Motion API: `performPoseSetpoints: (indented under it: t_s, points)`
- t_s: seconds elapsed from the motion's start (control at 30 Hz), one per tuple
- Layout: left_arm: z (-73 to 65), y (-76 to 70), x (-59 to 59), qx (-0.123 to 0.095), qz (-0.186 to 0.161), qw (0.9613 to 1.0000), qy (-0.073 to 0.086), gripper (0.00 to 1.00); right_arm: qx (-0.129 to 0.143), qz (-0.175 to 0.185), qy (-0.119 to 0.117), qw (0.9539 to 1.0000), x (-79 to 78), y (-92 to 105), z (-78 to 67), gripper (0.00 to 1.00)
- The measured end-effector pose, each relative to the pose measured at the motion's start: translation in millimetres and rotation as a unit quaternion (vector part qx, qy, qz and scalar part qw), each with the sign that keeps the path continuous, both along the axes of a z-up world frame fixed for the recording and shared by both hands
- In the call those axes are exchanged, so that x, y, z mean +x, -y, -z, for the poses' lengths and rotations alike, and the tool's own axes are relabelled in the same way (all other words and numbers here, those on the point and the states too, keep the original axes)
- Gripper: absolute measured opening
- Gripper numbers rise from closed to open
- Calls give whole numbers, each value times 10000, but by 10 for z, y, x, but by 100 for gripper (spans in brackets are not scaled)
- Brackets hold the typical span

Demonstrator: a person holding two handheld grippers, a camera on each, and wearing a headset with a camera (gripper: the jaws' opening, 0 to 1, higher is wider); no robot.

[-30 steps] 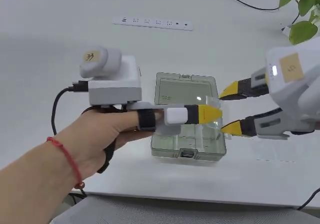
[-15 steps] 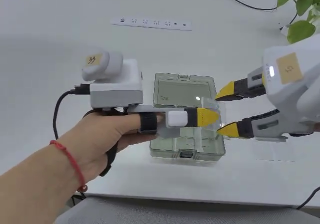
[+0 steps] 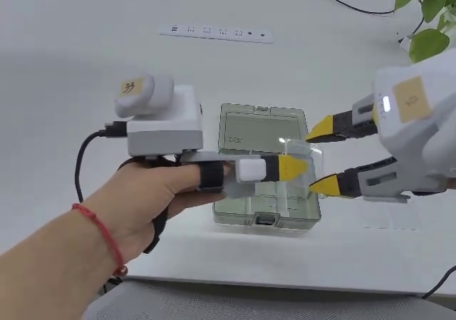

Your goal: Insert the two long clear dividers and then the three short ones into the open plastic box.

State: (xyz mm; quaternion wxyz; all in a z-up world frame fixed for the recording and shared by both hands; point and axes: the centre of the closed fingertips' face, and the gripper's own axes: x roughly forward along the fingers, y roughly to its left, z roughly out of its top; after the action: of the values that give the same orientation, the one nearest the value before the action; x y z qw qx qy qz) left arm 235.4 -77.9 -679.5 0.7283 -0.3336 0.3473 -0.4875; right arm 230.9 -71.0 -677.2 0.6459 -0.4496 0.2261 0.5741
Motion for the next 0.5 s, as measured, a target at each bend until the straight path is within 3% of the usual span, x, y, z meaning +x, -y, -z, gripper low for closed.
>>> performPoseSetpoints:
  t_s: [0.1, 0.13, 0.23, 0.4, 0.47, 0.5]
  points:
    - [-36, -6, 9, -105, -34, 9999, -3, 0, 50, 66, -31, 10000, 14, -4, -25, 35]
    - [-23, -18, 16, 6, -10, 9999, 148, 0, 59, 58, -1, 10000, 25, 0, -44, 35]
    - [-24, -25, 9, 82, 39, 9995, 302, 0, 186, 119, -73, 9997, 48, -2, -109, 35]
    - [-27, -26, -41, 327, 307, 9940, 993, 0, 478, 244, -429, 9976, 94, 19, -181, 33]
    - [-36, -20, -70, 397, 434, 9902, 1268, 0, 551, 252, -625, 9962, 87, 33, -196, 30]
    - [-40, -15, -108, 471, 576, 9857, 1515, 0, 640, 277, -811, 9943, 76, 34, -230, 29]
